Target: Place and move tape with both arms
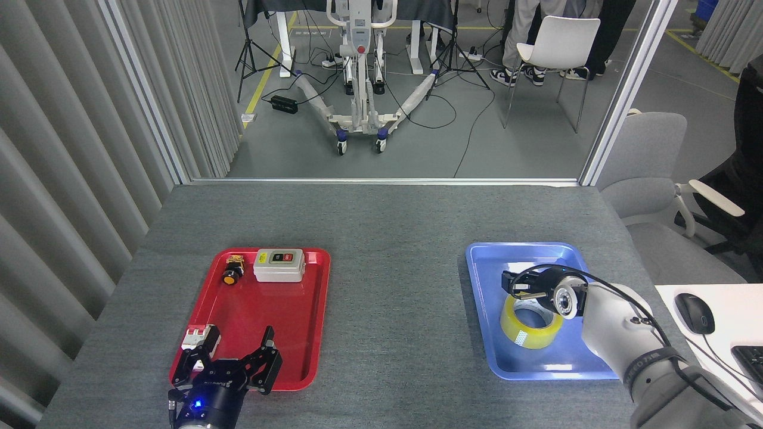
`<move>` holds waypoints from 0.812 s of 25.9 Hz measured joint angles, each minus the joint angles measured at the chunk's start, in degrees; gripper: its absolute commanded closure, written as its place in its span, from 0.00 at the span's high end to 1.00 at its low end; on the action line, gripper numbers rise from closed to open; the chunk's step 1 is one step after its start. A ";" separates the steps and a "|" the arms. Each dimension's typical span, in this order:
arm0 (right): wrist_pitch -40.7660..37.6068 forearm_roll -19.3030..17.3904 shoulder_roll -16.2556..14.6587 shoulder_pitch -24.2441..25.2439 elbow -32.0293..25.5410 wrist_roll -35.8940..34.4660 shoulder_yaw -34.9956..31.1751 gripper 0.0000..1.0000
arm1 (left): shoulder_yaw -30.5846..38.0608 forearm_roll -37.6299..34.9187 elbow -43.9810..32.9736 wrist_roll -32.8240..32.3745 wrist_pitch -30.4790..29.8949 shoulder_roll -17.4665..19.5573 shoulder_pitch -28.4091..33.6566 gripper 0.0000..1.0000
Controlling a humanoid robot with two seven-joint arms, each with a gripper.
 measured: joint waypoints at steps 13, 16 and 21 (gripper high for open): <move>-0.40 29.65 -2.48 22.33 -28.33 -25.94 -37.31 0.98 | 0.01 0.11 0.16 -0.33 0.00 0.14 0.14 1.00; -0.57 35.45 -0.25 29.61 -38.10 -26.24 -44.79 0.98 | 0.34 0.06 0.32 0.00 0.00 0.21 0.15 1.00; -0.52 38.05 1.16 39.23 -49.74 -26.16 -49.47 0.99 | 1.26 0.09 0.68 0.22 0.09 0.46 0.16 1.00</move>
